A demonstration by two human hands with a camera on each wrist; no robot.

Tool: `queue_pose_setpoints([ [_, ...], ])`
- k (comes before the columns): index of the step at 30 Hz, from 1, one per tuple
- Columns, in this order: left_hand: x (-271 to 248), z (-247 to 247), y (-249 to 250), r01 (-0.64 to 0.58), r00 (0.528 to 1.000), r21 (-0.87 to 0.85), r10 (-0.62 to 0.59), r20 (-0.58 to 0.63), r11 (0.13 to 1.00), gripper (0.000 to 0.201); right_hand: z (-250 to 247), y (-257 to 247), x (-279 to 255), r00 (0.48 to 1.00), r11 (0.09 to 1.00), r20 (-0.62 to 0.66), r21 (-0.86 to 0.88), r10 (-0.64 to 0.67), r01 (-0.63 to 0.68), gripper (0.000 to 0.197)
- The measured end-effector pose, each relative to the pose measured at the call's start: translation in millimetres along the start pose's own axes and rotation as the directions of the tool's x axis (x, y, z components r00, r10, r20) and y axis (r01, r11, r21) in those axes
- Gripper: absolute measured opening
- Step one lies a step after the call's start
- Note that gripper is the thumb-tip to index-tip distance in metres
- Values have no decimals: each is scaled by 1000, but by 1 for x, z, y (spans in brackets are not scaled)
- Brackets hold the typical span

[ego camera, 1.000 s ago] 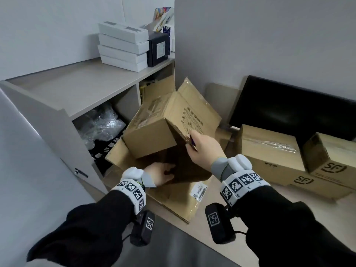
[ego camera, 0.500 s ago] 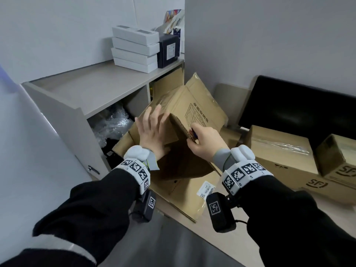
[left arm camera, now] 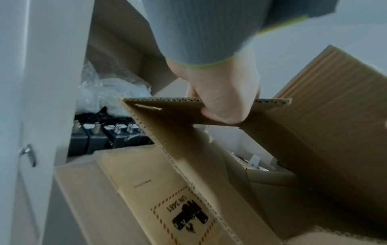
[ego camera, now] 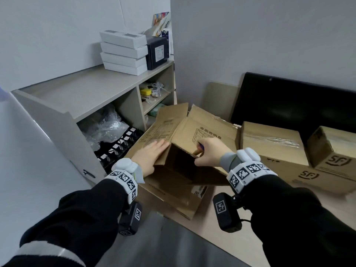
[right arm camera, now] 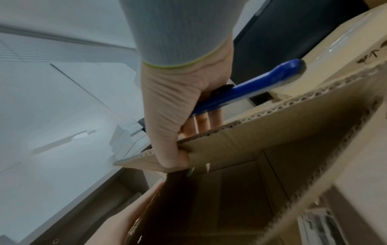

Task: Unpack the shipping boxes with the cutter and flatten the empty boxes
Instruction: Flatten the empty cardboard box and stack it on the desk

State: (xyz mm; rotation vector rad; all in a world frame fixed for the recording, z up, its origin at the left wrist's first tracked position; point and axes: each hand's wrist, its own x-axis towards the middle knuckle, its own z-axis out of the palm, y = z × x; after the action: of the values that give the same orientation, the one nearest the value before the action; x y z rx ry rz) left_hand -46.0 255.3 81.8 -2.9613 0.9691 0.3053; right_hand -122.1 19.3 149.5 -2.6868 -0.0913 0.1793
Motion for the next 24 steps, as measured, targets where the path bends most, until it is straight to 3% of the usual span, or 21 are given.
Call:
queue_pose_setpoints([
  [3,-1,6,-1,38,991,133,-55,125,990,103,20,5,2,991,991,132,126,37,-54,42],
  [6,-2,16,-11,53,954,203,-110,279,978,101,39,13,0,976,984,203,139,83,-113,44],
  [13,13,67,-27,51,867,76,-82,492,996,102,84,52,4,915,945,314,121,252,-302,34],
  [16,22,91,-22,163,846,2,-141,515,987,81,107,67,7,881,922,358,113,310,-370,29],
  [19,31,106,-15,229,857,-13,-195,478,973,59,120,73,9,865,906,363,108,346,-408,24],
  [22,46,118,-21,271,824,-3,-230,518,963,72,131,75,19,844,888,381,108,378,-446,24],
  [24,52,120,-28,293,829,-19,-244,504,956,76,134,74,22,843,888,375,100,385,-449,25],
])
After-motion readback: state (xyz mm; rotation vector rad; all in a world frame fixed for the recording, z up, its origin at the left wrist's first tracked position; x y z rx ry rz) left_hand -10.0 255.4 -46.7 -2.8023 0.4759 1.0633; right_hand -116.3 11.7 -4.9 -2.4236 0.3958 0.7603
